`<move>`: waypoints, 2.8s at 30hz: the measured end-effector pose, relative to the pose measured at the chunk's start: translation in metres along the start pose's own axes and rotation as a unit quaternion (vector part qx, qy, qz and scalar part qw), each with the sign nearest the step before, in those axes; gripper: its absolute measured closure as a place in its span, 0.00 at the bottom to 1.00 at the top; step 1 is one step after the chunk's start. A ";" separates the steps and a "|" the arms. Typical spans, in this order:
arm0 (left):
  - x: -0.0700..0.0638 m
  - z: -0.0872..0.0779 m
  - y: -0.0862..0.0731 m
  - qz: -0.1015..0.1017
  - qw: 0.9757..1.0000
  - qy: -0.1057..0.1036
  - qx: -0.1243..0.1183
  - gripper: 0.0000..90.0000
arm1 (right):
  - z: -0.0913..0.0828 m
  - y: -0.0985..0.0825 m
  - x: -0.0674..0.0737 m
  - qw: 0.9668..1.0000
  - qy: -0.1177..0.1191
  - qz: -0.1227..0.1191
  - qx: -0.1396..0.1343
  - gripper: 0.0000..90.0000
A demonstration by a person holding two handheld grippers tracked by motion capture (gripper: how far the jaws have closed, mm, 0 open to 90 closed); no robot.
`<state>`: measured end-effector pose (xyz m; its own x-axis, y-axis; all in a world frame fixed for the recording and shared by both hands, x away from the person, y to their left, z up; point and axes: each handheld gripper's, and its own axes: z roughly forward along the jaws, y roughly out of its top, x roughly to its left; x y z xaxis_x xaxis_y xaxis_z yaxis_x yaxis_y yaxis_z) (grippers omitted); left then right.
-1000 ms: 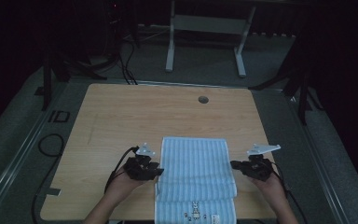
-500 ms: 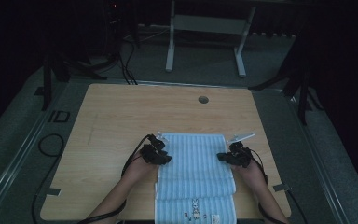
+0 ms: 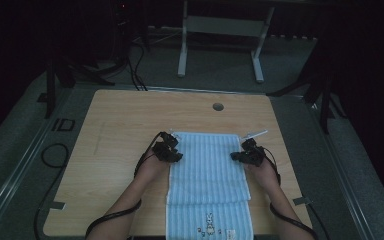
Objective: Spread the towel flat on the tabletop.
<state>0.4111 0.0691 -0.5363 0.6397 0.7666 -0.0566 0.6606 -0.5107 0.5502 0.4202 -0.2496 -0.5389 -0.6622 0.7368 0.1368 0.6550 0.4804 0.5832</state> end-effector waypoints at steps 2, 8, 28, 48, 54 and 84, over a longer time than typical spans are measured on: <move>0.004 0.005 0.007 -0.005 1.000 0.011 -0.002 0.73 | 0.005 0.010 -0.007 1.000 -0.004 0.011 0.007 0.98; 0.007 0.004 0.012 -0.027 1.000 0.013 -0.004 0.70 | 0.009 0.021 -0.012 1.000 -0.011 0.022 0.016 0.95; -0.048 -0.041 -0.055 0.045 0.995 -0.088 -0.027 0.71 | -0.035 -0.054 0.043 0.999 0.023 -0.036 -0.016 0.95; -0.022 -0.015 -0.029 0.037 0.998 -0.047 -0.014 0.71 | -0.014 -0.024 0.015 1.000 0.018 -0.015 -0.005 0.94; -0.013 -0.007 -0.018 0.025 0.999 -0.038 -0.019 0.71 | -0.006 -0.009 0.006 1.000 0.008 -0.004 0.000 0.94; -0.040 -0.027 -0.057 0.042 0.997 -0.063 -0.035 0.64 | -0.029 -0.049 0.023 0.999 0.017 -0.040 -0.019 0.78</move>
<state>0.3372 0.0779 -0.5428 0.7385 0.6653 -0.1096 0.5769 -0.5393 0.6134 0.3621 -0.2703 -0.5414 -0.7243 0.6797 0.1158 0.5860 0.5183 0.6228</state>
